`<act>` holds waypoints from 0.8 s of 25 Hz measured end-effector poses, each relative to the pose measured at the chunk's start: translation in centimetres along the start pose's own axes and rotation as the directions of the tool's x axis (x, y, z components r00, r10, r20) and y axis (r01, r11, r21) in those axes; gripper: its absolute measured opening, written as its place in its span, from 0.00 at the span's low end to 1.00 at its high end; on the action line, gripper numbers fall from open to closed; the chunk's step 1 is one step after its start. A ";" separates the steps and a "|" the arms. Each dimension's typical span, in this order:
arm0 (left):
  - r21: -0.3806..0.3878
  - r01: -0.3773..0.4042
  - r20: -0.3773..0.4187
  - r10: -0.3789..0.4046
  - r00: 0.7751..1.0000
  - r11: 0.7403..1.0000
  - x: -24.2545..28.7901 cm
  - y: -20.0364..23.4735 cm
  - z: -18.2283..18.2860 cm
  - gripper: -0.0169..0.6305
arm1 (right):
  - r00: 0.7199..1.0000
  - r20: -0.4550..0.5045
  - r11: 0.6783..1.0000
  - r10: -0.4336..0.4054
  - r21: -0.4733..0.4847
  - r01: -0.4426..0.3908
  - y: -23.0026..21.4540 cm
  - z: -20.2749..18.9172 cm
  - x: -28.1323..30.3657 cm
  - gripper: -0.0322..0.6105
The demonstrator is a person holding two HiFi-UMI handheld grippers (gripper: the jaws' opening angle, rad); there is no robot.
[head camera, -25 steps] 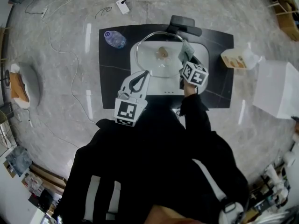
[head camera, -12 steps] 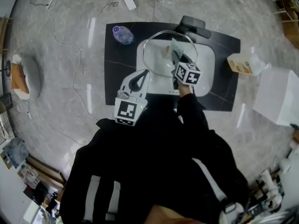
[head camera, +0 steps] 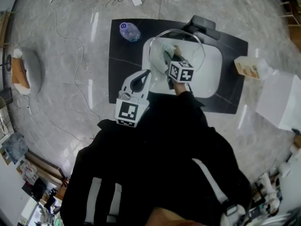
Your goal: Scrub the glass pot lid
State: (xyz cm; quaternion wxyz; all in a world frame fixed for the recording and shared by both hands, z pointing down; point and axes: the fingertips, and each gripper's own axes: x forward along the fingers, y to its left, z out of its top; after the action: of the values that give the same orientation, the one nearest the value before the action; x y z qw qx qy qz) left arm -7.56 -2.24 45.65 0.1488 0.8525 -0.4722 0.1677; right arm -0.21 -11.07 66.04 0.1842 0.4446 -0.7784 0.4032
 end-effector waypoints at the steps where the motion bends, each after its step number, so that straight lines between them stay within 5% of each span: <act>1: 0.006 0.000 -0.004 0.001 1.000 1.000 -0.1 0.1 -0.2 0.03 | 1.000 -0.008 1.000 0.011 0.000 -0.011 0.4 -0.2 0.4 0.15; 6: -0.011 -0.018 -0.009 0.018 1.000 1.000 -0.6 1.1 -0.5 0.03 | 0.997 -0.039 0.998 0.065 -0.005 -0.065 2.4 -1.3 2.2 0.15; 20: -0.047 -0.036 -0.027 0.034 0.999 0.998 -0.8 2.9 -1.4 0.03 | 0.997 -0.075 0.999 0.020 0.034 -0.017 1.8 -2.4 5.0 0.15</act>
State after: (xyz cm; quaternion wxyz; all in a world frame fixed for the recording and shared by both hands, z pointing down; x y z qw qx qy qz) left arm -10.63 -2.49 46.86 0.1724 0.8380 -0.4889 0.1704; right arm -4.59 -11.32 69.85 0.2021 0.4249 -0.7680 0.4345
